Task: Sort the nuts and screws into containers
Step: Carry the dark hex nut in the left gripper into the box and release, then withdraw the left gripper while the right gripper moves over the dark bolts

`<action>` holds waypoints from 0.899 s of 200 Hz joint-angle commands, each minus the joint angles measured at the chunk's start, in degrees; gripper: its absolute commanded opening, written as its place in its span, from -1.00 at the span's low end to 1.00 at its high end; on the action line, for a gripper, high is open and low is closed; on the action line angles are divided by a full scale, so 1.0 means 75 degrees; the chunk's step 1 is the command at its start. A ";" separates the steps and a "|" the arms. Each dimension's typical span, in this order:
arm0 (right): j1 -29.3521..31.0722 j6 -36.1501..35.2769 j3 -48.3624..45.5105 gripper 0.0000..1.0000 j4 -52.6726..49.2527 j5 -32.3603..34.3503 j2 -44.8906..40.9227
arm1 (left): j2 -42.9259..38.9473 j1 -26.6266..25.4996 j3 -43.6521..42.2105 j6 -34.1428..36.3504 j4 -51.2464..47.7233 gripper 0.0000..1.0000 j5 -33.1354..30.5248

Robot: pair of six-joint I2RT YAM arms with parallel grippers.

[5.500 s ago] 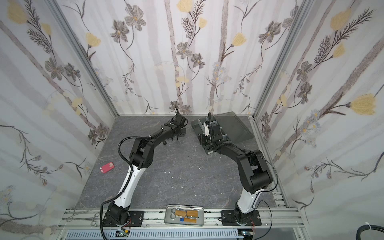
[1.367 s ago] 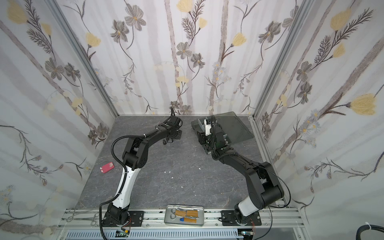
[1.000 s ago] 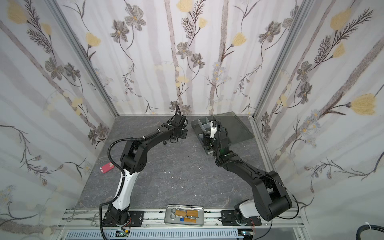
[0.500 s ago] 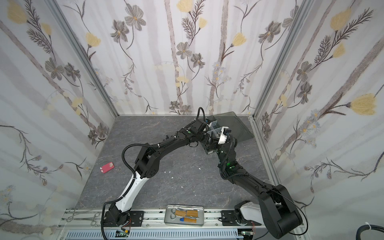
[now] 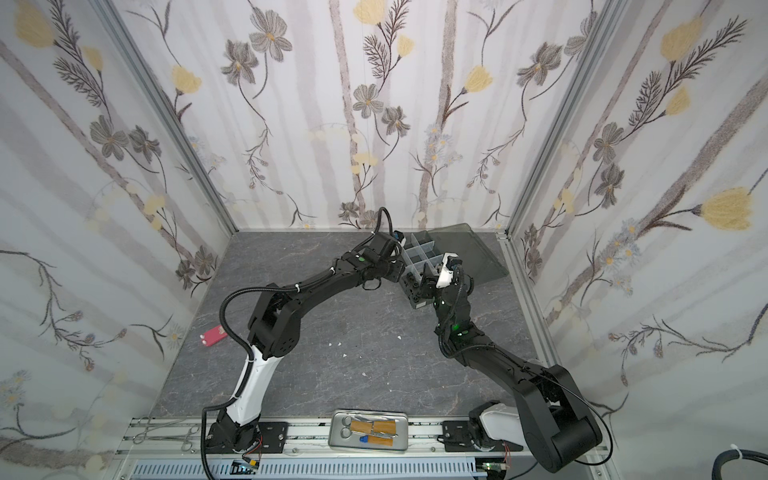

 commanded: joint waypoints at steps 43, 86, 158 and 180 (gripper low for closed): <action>0.0281 -0.0558 0.0507 0.24 0.0474 -0.2311 0.0794 | -0.0267 0.1472 -0.1050 -0.0603 -0.0535 0.04 -0.1232; 0.0503 -0.0785 0.0912 0.30 0.0370 -0.2762 0.1358 | -0.0621 0.1634 -0.1567 -0.0779 -0.0324 0.05 -0.1318; 0.0779 -0.0995 0.4290 0.33 -0.3146 -0.4372 0.4124 | -0.2680 0.1789 -0.3980 -0.0943 0.1537 0.23 -0.1582; 0.0933 -0.1075 0.5947 0.29 -0.4595 -0.4231 0.5295 | -0.3623 0.1975 -0.5238 -0.1011 0.2699 0.24 -0.1293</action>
